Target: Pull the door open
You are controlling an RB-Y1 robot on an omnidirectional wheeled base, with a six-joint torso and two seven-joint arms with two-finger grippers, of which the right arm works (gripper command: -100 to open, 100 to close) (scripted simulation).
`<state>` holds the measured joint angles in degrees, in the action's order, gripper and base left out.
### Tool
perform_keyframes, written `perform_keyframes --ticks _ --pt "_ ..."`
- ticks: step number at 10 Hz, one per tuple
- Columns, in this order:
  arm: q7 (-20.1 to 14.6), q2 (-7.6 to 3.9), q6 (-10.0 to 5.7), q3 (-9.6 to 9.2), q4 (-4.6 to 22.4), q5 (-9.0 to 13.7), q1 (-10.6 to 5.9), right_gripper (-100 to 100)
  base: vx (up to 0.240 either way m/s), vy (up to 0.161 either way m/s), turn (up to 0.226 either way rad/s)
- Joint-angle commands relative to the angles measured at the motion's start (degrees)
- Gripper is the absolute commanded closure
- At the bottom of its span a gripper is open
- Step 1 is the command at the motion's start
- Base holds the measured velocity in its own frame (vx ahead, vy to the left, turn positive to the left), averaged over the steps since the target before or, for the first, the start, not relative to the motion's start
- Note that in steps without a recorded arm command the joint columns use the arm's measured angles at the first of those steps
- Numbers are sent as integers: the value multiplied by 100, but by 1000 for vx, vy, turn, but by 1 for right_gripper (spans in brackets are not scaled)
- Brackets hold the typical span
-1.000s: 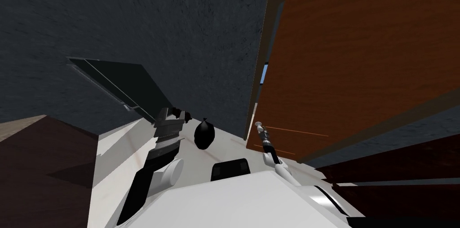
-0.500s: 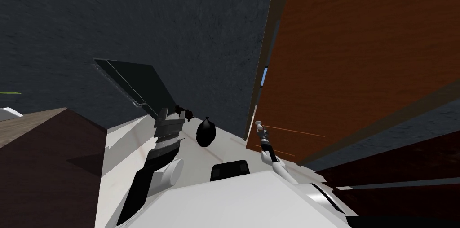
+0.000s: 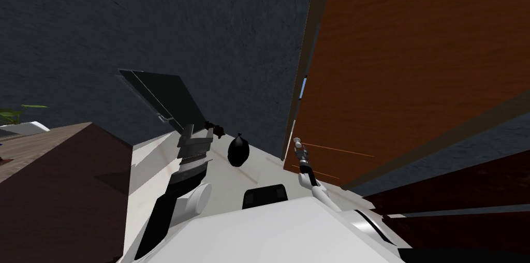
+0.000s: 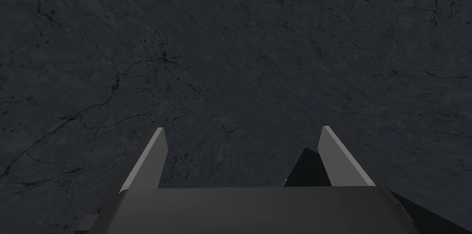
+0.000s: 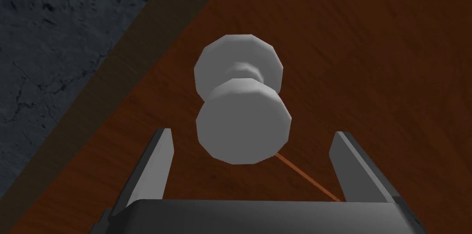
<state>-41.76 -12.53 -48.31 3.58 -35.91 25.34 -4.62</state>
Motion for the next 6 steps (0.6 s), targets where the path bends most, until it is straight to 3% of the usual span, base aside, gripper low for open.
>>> perform_keyframes --ticks 1,6 --pt "-286 52 5 -48 -34 152 -19 -100 -79 -10 74" --pt "-1017 146 -4 -148 -66 452 -70 -100 -61 -8 37"
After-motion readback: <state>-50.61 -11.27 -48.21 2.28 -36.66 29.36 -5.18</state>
